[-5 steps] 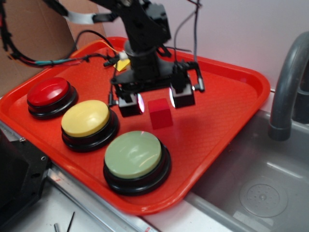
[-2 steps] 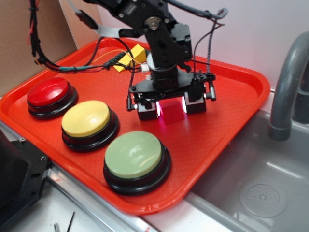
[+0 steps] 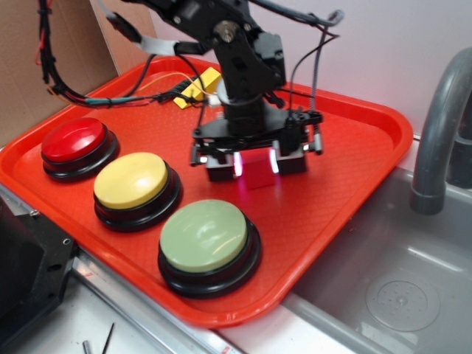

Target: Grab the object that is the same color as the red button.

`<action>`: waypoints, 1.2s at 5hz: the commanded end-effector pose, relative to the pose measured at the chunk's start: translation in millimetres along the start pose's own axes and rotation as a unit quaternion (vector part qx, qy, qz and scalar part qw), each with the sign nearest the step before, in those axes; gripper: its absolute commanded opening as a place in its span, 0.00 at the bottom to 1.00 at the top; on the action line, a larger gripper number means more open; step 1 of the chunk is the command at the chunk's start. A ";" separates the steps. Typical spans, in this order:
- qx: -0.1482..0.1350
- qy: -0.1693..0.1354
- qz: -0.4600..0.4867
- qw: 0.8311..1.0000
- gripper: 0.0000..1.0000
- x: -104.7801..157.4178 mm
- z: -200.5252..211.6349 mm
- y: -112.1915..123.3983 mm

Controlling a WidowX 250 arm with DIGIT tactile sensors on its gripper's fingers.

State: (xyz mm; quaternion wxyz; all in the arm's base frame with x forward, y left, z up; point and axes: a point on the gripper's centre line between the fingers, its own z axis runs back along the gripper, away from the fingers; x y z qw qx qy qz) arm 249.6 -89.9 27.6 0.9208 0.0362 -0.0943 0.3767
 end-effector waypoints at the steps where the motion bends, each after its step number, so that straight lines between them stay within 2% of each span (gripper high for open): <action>1: -0.057 0.030 -0.118 0.991 0.00 51.6 87.7 3.4; 2: -0.069 0.045 -0.208 0.975 0.00 65.5 135.5 13.4; 3: -0.076 0.039 -0.245 0.966 0.00 77.2 174.6 21.5; 4: -0.100 0.039 -0.237 0.966 0.00 92.6 194.9 34.2; 5: -0.100 0.062 -0.215 0.969 0.00 101.2 192.1 40.4; 6: -0.054 0.082 -0.202 0.974 0.08 111.2 175.3 36.8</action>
